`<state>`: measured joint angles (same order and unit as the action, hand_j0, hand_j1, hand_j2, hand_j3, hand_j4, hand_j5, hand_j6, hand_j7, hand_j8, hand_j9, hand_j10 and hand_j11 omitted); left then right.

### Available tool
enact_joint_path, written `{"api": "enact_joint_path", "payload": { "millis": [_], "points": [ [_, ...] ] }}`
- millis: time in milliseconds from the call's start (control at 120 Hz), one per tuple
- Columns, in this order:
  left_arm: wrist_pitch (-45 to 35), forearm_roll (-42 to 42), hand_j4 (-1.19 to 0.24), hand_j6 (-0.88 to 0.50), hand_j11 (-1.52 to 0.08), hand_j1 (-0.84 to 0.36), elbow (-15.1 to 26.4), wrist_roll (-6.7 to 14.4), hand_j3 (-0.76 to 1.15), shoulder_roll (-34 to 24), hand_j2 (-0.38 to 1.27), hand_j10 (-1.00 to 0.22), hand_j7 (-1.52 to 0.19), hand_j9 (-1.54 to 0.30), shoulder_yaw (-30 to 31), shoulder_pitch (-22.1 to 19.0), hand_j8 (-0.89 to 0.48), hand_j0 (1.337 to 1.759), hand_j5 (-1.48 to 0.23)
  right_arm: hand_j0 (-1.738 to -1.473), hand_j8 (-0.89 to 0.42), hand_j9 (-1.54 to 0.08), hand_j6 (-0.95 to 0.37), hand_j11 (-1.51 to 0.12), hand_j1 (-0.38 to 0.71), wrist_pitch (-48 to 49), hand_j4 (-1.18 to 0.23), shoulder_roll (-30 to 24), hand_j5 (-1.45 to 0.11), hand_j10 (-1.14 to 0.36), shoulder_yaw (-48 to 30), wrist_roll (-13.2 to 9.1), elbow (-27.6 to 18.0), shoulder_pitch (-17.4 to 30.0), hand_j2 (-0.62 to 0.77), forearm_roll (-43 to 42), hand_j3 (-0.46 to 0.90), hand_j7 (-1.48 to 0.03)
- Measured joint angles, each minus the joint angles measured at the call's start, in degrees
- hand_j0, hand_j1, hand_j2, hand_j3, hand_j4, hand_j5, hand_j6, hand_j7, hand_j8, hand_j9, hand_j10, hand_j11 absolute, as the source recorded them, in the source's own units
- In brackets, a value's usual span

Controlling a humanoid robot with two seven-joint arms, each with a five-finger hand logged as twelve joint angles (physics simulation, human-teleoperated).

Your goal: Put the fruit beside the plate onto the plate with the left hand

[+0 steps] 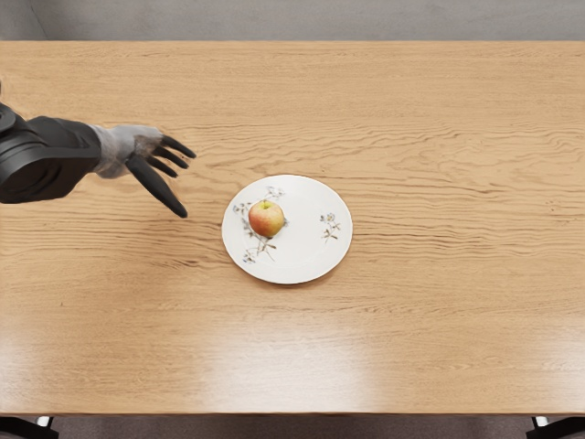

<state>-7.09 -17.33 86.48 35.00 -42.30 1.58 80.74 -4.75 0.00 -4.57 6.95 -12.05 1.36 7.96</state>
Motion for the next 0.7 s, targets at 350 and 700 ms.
{"api": "enact_joint_path", "payload": {
  "millis": [350, 700],
  "points": [
    [38.63, 3.60, -0.26, -0.26, -0.33, 0.04, -2.59, 0.00, 0.00, -11.67, 0.05, -0.26, -0.33, -0.33, -41.32, -30.88, -0.26, 1.658, -0.33, -1.658, -0.03, -0.05, -0.04, -0.05, -0.31, 0.00, -0.03, 0.00, -0.05, -0.03, -0.15, 0.07, -0.01, -0.04, -0.01, 0.03, 0.00, -0.05],
    [42.01, 13.30, -0.25, -0.25, -0.33, 0.05, -14.25, 0.00, 0.00, -10.72, 0.05, -0.25, -0.33, -0.33, -48.40, -34.21, -0.25, 1.658, -0.33, -1.658, -0.03, -0.05, -0.03, -0.05, -0.31, 0.00, -0.03, 0.00, -0.05, -0.03, -0.25, 0.01, -0.08, -0.04, -0.01, 0.03, 0.00, -0.05]
  ]
}}
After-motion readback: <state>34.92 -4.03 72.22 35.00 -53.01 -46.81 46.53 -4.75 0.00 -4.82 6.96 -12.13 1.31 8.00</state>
